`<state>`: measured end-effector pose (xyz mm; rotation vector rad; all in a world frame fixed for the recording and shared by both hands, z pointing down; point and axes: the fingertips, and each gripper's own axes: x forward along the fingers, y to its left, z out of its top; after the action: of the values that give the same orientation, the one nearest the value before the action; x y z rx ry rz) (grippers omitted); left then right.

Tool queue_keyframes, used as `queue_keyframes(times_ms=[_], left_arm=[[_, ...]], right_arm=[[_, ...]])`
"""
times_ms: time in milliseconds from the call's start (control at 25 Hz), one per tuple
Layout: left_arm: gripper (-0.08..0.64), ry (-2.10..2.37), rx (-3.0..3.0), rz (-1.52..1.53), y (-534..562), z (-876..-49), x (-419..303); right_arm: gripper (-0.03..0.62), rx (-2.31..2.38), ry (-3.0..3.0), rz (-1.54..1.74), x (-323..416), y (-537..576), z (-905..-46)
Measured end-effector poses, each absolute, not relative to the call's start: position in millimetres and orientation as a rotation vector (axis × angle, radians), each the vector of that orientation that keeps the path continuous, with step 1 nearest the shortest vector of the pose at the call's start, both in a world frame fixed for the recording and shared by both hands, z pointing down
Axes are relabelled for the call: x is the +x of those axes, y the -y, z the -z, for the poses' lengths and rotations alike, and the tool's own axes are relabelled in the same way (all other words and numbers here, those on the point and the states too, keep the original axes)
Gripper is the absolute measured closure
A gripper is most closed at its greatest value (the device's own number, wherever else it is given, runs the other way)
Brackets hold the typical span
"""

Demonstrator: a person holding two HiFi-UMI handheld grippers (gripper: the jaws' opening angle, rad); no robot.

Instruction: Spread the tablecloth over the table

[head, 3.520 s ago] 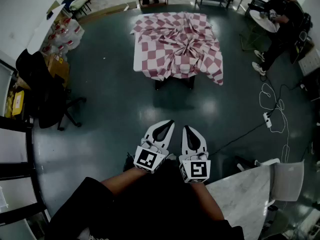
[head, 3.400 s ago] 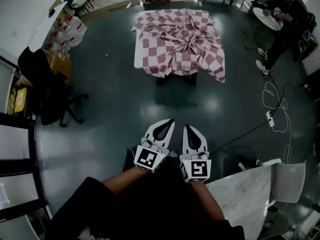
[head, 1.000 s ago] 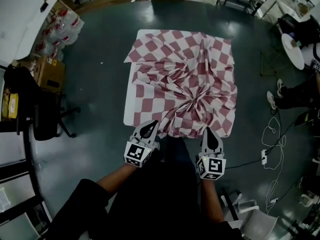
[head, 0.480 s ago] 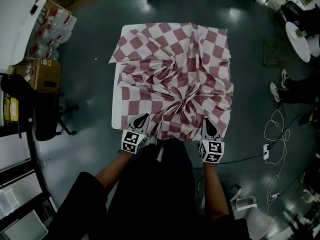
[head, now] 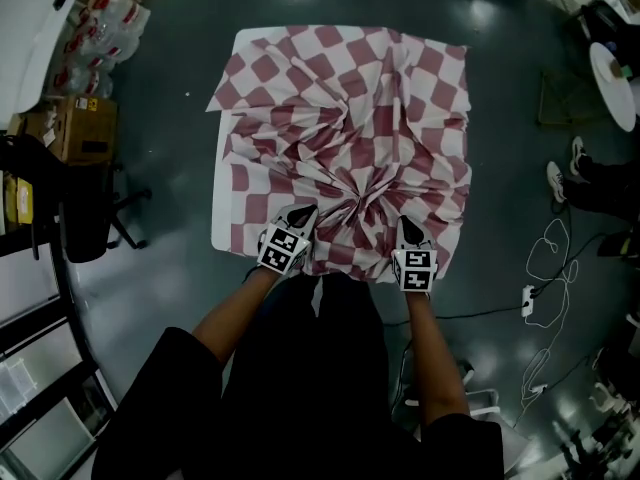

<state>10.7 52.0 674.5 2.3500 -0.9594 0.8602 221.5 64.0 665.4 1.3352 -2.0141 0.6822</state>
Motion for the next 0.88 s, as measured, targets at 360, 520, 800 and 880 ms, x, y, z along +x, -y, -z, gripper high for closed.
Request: queue_keyframes(times_ms=[360,520,800,880], left_arm=[[0.545,0.99,2.183,-0.789,-33.4,-708.7,6.9],[0.545,1.0,2.181,-0.875,-34.2,-719.4,-8.0],[0.545,1.088,2.173,-0.912,-33.9,-723.3,-81.8],[0.545,1.123,2.174,-0.932,-33.7,-720.6,-107.6]], right_arm=[[0.577,1.191,1.951,-0.697,204.2,-66.1,-708.8],[0.577,1.184,1.934,-0.692,213.0,-68.5,-718.1],[0.577,1.271,1.847,-0.662,251.8,-75.0,-716.5],[0.577,1.293,1.816,-0.652,262.5,-78.6,-714.7]])
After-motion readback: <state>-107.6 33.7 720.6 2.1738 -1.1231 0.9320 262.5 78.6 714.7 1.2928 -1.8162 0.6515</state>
